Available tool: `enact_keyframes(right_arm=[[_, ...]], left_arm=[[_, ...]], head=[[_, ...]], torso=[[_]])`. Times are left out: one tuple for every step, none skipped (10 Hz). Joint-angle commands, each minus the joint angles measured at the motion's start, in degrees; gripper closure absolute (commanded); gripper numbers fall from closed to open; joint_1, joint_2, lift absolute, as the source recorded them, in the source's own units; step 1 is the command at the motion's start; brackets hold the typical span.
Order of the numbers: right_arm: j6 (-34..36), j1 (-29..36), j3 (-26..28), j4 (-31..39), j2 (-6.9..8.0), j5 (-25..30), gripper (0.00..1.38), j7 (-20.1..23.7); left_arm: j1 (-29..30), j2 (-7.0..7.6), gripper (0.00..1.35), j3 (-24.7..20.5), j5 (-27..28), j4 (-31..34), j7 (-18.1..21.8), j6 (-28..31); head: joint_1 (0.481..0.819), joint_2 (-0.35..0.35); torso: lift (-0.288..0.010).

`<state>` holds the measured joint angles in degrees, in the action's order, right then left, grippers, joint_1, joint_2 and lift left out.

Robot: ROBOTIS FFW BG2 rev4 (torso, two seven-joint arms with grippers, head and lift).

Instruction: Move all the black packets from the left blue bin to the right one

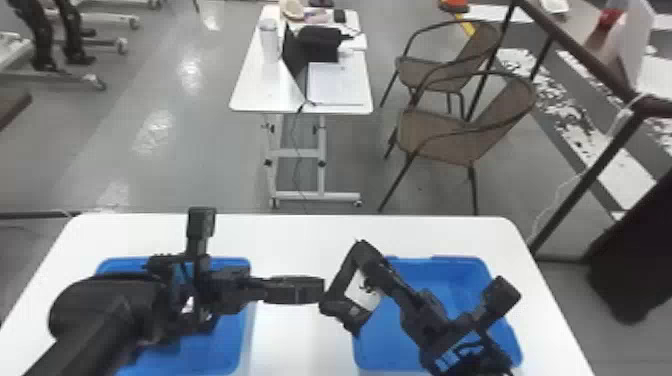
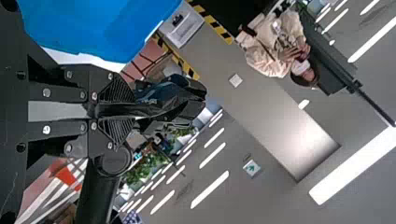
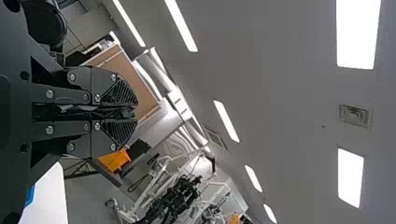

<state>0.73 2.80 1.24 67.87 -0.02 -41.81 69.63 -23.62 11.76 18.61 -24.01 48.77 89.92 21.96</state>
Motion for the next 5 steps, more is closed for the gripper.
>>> enact_keyframes(right_arm=[[-0.73,-0.43,1.13,-1.43,0.07,-1.60,1.24,-0.55],[-1.61,-1.66,2.63,-3.27,0.07,-1.52,1.24,-0.99],[-2.13,-2.63,4.30,-5.29,0.07,-1.34,1.24,-1.34],[-2.84,-3.77,5.88,-8.37,0.07,-1.08,1.24,-1.69],[-3.72,-4.74,7.46,-11.88,0.07,-1.25,1.24,-1.87]], left_arm=[[1.38,1.24,0.28,-1.47,-2.45,0.63,0.64,0.19],[3.23,2.39,0.05,-2.43,-4.30,2.47,0.64,0.81],[5.25,3.26,0.13,-3.49,-5.35,4.58,0.60,1.69],[7.97,4.14,0.19,-5.60,-9.39,7.22,-3.17,3.36],[10.78,4.76,0.20,-7.53,-18.62,9.50,-9.15,2.74]], head=[[0.695,-0.060],[0.695,-0.054],[0.695,-0.056],[0.695,-0.061],[0.695,-0.068]], torso=[[0.000],[0.000],[0.000],[0.000],[0.000]])
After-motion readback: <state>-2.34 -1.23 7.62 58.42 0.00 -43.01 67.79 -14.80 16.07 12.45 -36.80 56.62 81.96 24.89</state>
